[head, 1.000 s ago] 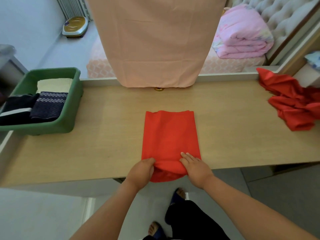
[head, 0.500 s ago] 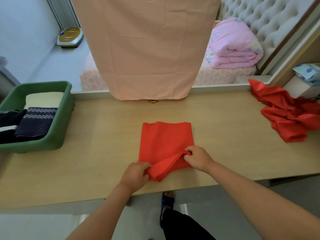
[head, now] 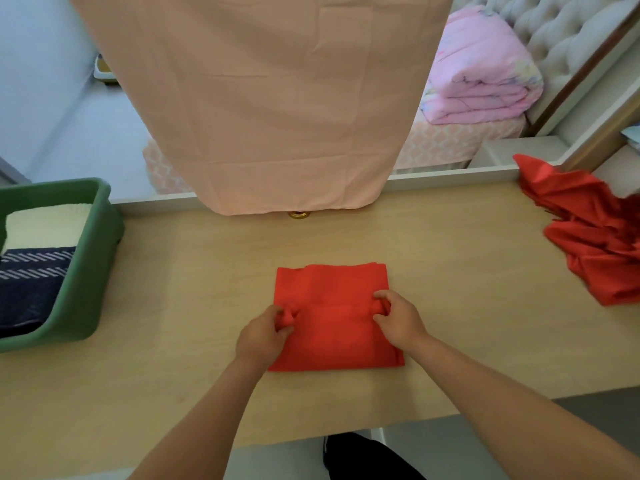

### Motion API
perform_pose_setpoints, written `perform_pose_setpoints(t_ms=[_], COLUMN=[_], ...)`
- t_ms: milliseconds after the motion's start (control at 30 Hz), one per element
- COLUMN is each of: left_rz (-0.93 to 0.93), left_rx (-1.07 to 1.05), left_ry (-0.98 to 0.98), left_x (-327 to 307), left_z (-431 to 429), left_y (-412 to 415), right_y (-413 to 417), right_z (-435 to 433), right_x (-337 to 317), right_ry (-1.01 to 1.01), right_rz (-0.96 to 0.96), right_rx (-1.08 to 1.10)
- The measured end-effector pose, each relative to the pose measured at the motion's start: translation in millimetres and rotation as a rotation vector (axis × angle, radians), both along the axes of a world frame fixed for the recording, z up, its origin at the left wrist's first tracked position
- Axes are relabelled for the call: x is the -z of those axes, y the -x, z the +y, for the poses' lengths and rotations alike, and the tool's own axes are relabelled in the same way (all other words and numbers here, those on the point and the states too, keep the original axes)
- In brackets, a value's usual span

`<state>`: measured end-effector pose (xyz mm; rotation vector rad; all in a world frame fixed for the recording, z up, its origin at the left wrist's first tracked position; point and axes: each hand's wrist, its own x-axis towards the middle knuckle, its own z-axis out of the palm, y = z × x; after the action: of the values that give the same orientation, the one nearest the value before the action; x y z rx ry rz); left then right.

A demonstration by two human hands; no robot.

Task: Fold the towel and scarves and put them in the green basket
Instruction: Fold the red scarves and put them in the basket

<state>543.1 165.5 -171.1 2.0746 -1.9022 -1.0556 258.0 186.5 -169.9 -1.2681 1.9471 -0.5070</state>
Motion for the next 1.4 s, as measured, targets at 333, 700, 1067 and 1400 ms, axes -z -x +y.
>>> perform_pose_setpoints(t_ms=[333,700,1067,1400], left_rz=[-0.188,-0.384,0.277,-0.013], left_rx=[0.668,0.782,0.049,-0.133], left_ry=[0.679,0.19,0.091,0.42], left_x=[4.7,18.6,-25.9,-9.0], left_z=[3.3,6.9,-26.6,-71.1], left_y=[33.9,-20.5,-8.2,34.2], right_y=[-18.5,-11.0,4.3,1.6], right_z=[16.6,17.7,-23.3,-57.7], right_x=[11.9,4.0,-35.0,-11.8], right_ry=[0.467,-0.026,0.083,0.291], right_rz=[0.559,0.575,0.074,0.616], right_rx=[-0.68,-0.853,-0.137,-0.167])
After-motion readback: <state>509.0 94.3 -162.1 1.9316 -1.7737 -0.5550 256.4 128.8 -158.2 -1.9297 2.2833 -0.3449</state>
